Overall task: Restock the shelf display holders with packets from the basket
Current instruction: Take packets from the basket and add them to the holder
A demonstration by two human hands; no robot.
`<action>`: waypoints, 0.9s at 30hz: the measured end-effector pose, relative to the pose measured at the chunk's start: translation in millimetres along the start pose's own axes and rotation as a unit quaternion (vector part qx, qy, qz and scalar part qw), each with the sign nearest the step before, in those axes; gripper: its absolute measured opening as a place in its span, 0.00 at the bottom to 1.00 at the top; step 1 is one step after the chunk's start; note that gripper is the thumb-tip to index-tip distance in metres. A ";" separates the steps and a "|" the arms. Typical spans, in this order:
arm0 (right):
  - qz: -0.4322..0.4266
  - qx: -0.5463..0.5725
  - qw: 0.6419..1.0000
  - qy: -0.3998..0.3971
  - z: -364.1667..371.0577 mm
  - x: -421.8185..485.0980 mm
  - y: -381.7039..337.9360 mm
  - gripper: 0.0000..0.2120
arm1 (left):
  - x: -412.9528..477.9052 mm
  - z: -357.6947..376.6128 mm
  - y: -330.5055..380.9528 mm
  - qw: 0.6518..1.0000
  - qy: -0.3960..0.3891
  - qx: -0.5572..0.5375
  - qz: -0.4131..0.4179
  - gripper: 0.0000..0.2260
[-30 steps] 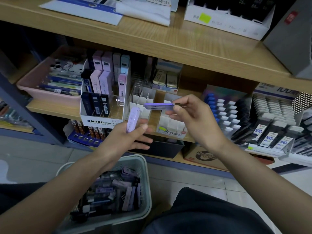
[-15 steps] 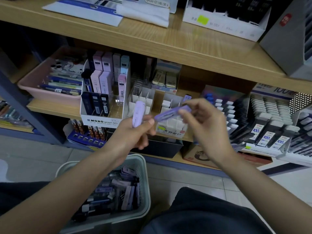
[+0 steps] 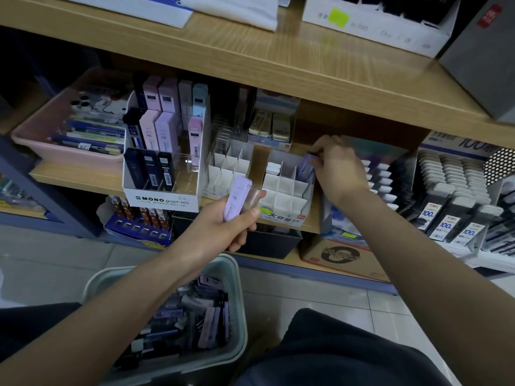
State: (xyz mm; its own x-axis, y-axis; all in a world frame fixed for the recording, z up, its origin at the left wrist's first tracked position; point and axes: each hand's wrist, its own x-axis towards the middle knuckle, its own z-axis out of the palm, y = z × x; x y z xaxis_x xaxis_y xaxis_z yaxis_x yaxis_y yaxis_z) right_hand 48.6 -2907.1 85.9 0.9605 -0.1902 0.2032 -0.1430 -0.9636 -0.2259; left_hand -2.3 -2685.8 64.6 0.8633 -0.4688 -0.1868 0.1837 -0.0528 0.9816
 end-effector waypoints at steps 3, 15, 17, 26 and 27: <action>0.027 -0.010 0.999 -0.021 4.1 8.4 2.4 0.09 | 0.8 -0.5 -2.4 1.000 -0.019 -0.004 0.001 0.14; -0.074 0.215 0.971 -0.077 -0.4 -26.0 -46.2 0.08 | 5.3 -3.9 -3.1 0.997 0.033 -0.028 -0.063 0.03; -0.058 0.301 0.931 -0.198 -3.4 -43.7 -61.5 0.10 | 3.7 -5.3 -2.1 0.998 0.021 -0.003 -0.061 0.02; 0.011 0.474 0.867 -0.152 -10.6 -53.8 -66.2 0.05 | -13.5 -22.8 9.5 0.994 0.084 0.048 -0.045 0.04; 0.010 0.460 0.881 -0.107 -10.7 -49.7 -64.5 0.06 | -14.3 -28.8 11.9 0.991 0.100 0.072 -0.043 0.05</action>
State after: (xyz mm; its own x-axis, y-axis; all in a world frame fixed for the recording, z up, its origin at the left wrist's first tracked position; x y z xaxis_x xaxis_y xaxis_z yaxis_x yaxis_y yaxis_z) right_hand 7.6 -2837.5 100.5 0.9971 -0.0707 0.0274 -0.0017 -0.3819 -0.9242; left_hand 1.1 -2654.4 77.8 0.9262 -0.2731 -0.2598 0.2036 -0.2177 0.9545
